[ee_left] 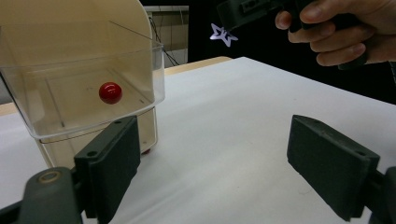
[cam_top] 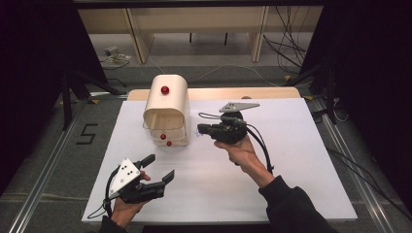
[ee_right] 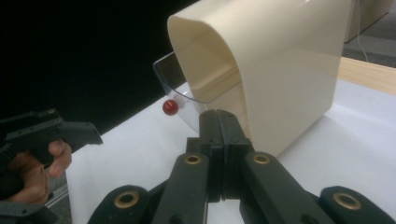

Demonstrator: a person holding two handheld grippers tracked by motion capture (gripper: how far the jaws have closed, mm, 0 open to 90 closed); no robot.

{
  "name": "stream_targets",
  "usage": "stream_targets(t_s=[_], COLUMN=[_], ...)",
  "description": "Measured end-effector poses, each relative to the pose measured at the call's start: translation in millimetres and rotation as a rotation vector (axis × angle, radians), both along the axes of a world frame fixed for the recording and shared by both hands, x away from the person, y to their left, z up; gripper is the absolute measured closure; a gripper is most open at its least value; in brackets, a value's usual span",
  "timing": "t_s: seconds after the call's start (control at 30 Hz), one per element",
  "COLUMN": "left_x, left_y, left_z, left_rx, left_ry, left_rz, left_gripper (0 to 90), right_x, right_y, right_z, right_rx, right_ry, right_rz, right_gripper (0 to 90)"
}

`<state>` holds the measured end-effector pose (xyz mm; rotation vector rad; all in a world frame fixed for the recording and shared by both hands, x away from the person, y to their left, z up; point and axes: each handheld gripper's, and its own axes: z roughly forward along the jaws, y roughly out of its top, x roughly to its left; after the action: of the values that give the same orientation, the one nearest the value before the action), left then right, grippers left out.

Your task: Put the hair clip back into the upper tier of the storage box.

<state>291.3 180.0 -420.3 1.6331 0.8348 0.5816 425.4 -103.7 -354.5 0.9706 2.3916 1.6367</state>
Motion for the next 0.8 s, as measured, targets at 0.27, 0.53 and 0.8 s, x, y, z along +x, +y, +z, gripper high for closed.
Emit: stream_targets(t_s=[0.27,0.53,0.8], left_x=[0.3,-0.1,-0.2], left_y=[-0.1,0.2,0.2], left_z=[-0.1,0.1,0.2], left_rx=[-0.001,-0.006,-0.009], left_ry=[0.003,0.001,0.0], left_rz=[-0.001,-0.001,-0.001], left_gripper=[17.0,16.9,16.8], right_x=[3.9,7.5,11.9], right_y=[16.0,32.7,49.5], right_z=[3.3,10.2,15.6], right_rx=[0.009,-0.003,-0.007], right_ry=[0.004,-0.01,-0.016], right_rz=[0.016,0.029,0.037], right_gripper=[90.0,90.0,90.0])
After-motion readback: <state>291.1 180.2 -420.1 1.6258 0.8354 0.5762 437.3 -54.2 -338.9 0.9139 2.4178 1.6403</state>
